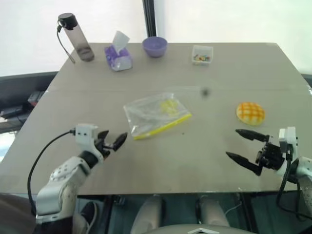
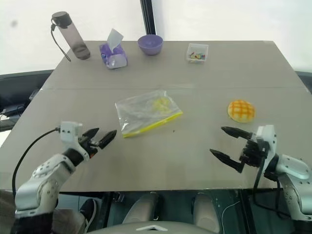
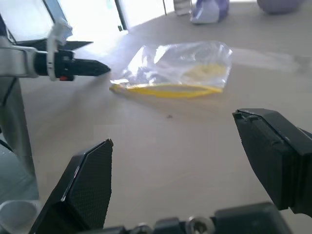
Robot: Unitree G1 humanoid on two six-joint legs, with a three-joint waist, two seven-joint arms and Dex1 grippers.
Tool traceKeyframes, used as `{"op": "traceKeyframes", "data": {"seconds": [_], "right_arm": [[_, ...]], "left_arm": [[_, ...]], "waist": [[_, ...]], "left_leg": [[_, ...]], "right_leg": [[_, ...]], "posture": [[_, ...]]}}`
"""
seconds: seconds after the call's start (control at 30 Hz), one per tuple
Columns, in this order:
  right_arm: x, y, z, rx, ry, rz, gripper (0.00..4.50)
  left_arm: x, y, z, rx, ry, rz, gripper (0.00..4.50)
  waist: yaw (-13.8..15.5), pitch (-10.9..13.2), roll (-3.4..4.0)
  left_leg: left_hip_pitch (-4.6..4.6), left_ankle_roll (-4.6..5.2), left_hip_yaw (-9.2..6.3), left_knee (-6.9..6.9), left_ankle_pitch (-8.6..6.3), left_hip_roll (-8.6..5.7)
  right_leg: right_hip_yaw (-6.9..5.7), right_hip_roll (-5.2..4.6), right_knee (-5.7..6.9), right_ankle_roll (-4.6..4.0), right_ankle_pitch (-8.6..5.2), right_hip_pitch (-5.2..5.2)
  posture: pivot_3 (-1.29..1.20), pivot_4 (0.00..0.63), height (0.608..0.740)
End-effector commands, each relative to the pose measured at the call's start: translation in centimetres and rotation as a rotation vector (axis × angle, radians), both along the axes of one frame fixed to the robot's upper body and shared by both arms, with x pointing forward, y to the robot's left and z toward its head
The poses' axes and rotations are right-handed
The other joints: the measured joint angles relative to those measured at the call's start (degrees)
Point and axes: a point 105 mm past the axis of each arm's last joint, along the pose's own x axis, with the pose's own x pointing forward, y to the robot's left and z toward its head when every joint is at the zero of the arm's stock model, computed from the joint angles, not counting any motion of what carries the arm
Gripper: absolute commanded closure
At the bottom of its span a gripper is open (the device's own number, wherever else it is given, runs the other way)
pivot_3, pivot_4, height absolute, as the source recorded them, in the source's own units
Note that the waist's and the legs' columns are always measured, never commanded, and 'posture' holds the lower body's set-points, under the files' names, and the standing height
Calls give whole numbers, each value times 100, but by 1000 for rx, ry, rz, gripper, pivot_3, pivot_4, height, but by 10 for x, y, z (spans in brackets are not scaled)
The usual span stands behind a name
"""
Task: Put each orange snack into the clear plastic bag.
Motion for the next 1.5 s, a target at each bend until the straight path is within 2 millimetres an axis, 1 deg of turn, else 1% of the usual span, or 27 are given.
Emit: {"op": "traceKeyframes", "data": {"seconds": [0.03,0.13,0.23,0.37,0.47,0.53,0.63,0.77,0.8,0.83,0.87,0.9,0.93,1.0,1.03,1.1,1.2,1.33,1.4,1.43,1.5], "right_arm": [[8,10,16,-19,-95,16,56],[16,11,18,-36,-114,1,56],[18,10,16,-54,-124,-12,56],[19,11,16,-48,-134,-31,56],[19,13,17,-30,-137,-43,56],[19,14,17,-27,-137,-47,56],[20,13,17,-28,-140,-51,0],[21,13,18,-22,-146,-61,0],[21,14,18,-20,-147,-63,0],[21,14,18,-19,-148,-63,0],[21,15,18,-19,-148,-63,0],[22,16,18,-20,-148,-62,0],[22,17,17,-23,-148,-64,0],[28,16,13,-58,-153,-100,0],[34,14,7,-110,-159,-131,0],[46,9,-10,-289,-169,-178,0],[61,3,-24,-468,-259,-221,0],[89,5,-23,-548,-355,-306,0],[97,9,-19,-545,-396,-322,0],[100,10,-16,-517,-398,-338,0],[104,13,-12,-505,-419,-355,546]], "left_arm": [[17,-15,-3,-100,55,-51,0],[32,-36,-13,-253,161,-84,0],[40,-49,-21,-294,236,-118,0],[47,-73,-20,-390,294,-190,0],[48,-92,-20,-456,335,-252,0],[43,-108,-21,-462,368,-326,0],[42,-120,-18,-462,372,-372,816],[42,-124,-18,-473,389,-384,2656],[43,-124,-18,-476,391,-385,3411],[43,-124,-17,-489,395,-386,3819],[42,-124,-15,-502,398,-390,4083],[42,-124,-13,-527,402,-398,4460],[41,-125,-9,-552,402,-409,4460],[37,-129,6,-627,374,-460,4460],[35,-131,13,-668,364,-489,4460],[28,-134,25,-735,361,-542,4460],[18,-139,30,-761,379,-594,4460],[11,-140,31,-759,398,-618,4460],[10,-139,31,-757,399,-616,4460],[10,-139,31,-749,401,-612,4460],[10,-138,31,-756,399,-607,4500]], "waist": [[1,1,-1],[43,-1,3],[83,-7,11],[152,-17,27],[180,-20,31],[171,-20,31],[161,-20,31],[141,-19,28],[134,-17,27],[127,-17,26],[129,-17,27],[138,-20,32],[132,-20,31],[117,-19,30],[111,-18,29],[104,-12,18],[85,2,-5],[-13,5,-6],[-60,6,-6],[-57,7,-7],[-39,8,-8]], "left_leg": [[1,0,0,0,0,-2],[3,-1,-9,1,1,-6],[2,-2,-19,3,1,-13],[2,-2,-19,3,2,-28],[1,-2,-28,5,3,-37],[1,-3,-31,8,3,-45],[0,-4,-31,7,4,-50],[-1,-5,-33,7,4,-50],[-3,-4,-33,7,4,-49],[-3,-4,-32,6,4,-49],[-4,-4,-32,6,4,-49],[-3,-5,-33,6,4,-48],[-1,-5,-33,6,4,-48],[-2,-5,-33,6,5,-48],[-3,-5,-33,6,5,-48],[-6,-6,-32,6,5,-48],[-11,-30,-34,6,19,-50],[-15,-37,-34,3,23,-48],[-12,-43,-27,2,27,-46],[-11,-45,-29,1,27,-45],[-13,-50,-34,-3,31,-40]], "right_leg": [[0,0,2,0,0,0],[-5,-1,7,0,0,0],[-13,-4,7,0,0,2],[-12,-17,9,1,0,2],[-19,-25,11,2,0,7],[-21,-32,11,3,0,11],[-21,-35,11,4,-1,11],[-21,-35,11,5,-1,9],[-21,-34,11,5,-1,8],[-21,-34,11,5,-1,7],[-20,-34,11,5,-1,6],[-21,-34,11,5,-1,5],[-21,-34,11,5,-1,6],[-21,-33,14,5,-1,5],[-20,-33,14,5,-1,4],[-20,-33,14,5,-1,1],[-23,-33,13,5,-2,-2],[-21,-32,13,5,-1,-6],[-13,-32,14,5,-1,-6],[-15,-31,14,4,-1,-6],[-18,-27,14,3,-1,-7]], "posture": [[0,150,740],[0,150,740],[0,150,740],[0,150,740],[0,150,740],[0,150,740],[0,150,740],[0,150,740],[0,150,740],[0,150,740],[0,150,740],[0,150,740],[0,150,740],[0,150,740],[0,150,740],[0,150,740],[0,150,740],[0,150,740],[0,150,740],[0,150,740],[0,150,740]]}}
